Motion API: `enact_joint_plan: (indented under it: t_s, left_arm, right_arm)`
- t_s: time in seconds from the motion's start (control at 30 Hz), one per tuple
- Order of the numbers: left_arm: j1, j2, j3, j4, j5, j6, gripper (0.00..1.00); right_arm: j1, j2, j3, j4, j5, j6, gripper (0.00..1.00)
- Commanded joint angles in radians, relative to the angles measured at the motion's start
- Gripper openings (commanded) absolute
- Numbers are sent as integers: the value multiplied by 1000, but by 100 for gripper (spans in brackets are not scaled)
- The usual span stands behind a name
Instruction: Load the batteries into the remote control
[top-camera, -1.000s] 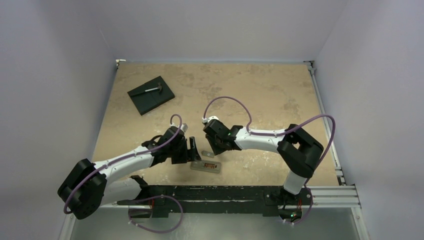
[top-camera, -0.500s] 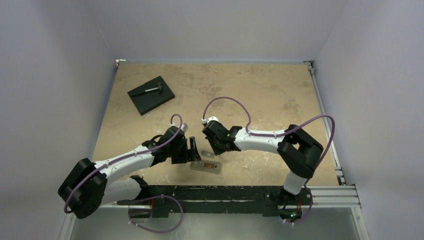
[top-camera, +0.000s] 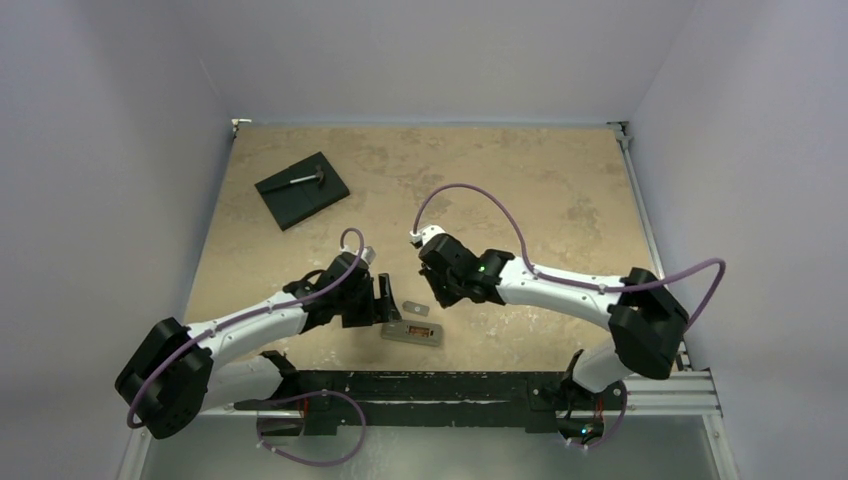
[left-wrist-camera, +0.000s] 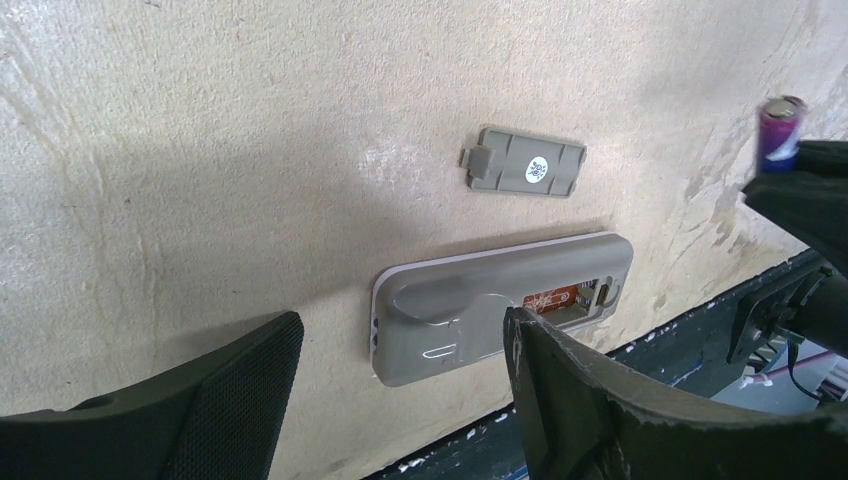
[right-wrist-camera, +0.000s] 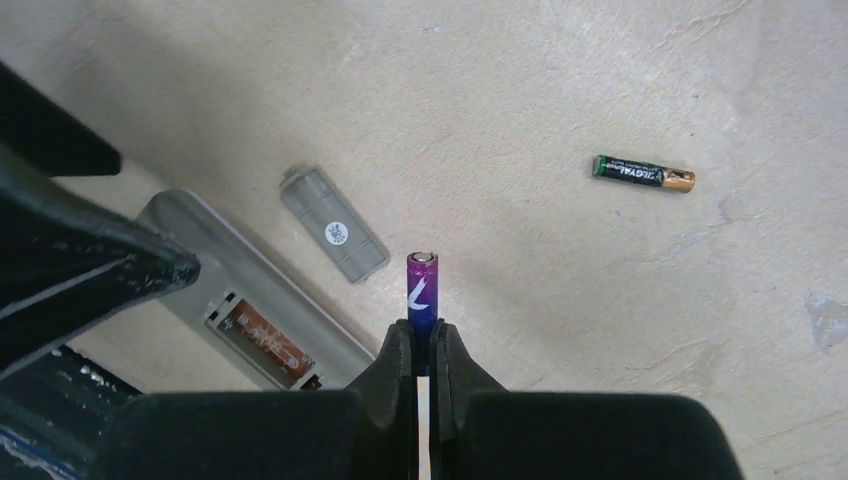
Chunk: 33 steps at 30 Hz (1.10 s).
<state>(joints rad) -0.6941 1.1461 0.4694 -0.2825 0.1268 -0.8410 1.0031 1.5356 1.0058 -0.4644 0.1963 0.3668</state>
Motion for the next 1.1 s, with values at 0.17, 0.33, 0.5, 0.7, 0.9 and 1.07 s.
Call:
enact_joint_plan:
  t_s: [0.17,0.33,0.5,0.7,0.9,1.07]
  left_arm:
    - [6,-20,5,-43,-10,25,74]
    - [6,-41,4,-46,-11,23,74]
    - [9,-58,-5,-49,-8,16,74]
    - [15,-91,-31,-40,-2,-14,74]
    - [38,-114,-64,-18,21,-38,74]
    - [78,-144,-113,26,74,-42,74]
  right_arm:
    - [8,-161,-41,-16,-120,-209,0]
    - [17,-183,-18,-78,-210,-323,0]
    - [53,-189,0,-151,-232,-436,0]
    - [96,-187,4,-187,-271,-531,0]
    - [128,-146,29,-217,-286,-577,1]
    - [145,-91,49,-225,-286,-590,1]
